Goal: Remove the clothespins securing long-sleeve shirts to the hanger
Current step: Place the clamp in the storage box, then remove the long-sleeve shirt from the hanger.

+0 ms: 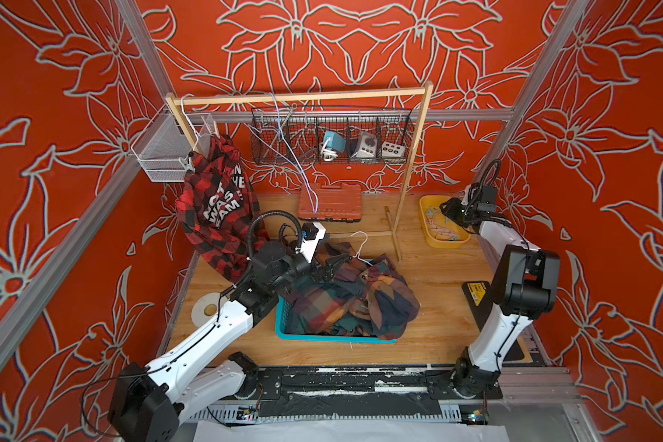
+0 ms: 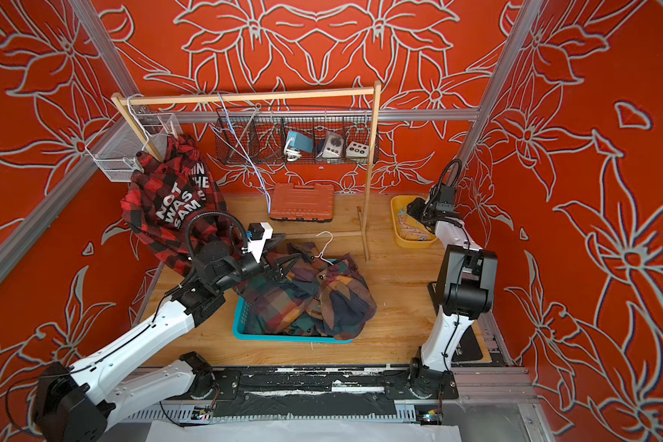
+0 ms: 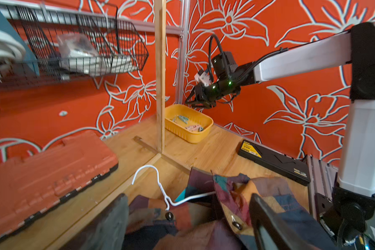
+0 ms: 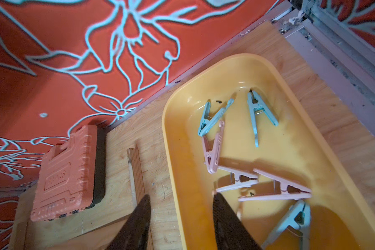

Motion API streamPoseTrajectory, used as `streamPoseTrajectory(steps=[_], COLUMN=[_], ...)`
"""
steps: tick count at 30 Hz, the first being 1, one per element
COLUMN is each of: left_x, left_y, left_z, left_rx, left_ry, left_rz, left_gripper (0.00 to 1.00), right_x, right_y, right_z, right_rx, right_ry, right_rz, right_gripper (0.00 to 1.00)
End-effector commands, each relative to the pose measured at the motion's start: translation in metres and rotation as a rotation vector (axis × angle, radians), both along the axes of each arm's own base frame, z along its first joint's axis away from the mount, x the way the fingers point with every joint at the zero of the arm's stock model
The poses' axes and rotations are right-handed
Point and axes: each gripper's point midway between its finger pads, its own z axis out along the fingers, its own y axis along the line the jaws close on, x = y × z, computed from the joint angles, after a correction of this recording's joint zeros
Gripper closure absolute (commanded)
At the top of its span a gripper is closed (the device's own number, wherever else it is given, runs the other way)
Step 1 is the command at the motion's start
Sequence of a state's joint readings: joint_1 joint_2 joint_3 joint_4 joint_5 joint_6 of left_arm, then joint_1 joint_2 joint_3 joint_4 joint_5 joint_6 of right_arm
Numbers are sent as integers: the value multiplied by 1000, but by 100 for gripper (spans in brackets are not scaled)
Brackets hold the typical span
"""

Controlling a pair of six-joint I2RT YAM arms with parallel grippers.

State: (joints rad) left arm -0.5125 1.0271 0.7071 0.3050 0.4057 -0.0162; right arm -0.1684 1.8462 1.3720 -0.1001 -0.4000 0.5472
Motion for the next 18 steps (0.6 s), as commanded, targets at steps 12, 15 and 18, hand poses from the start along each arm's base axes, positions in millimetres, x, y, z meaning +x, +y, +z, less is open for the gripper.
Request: streamPoseTrajectory(steps=[12,15,18], left_x=[-7,-9,-12], left_y=[14,18,18], left_z=[-110,-128,-144], left_rx=[16,18,31], left_ry=[386,440,486], left_rz=[115,144,160], left_gripper=[22,22,23], right_x=[-171,-176,-176], right_y=[187,208,228], right_z=[99,99,86], right_rx=[62,76,79], right_ry=[-230,-222,-174], right_rz=[483,559,630], right_gripper=[52,52,52])
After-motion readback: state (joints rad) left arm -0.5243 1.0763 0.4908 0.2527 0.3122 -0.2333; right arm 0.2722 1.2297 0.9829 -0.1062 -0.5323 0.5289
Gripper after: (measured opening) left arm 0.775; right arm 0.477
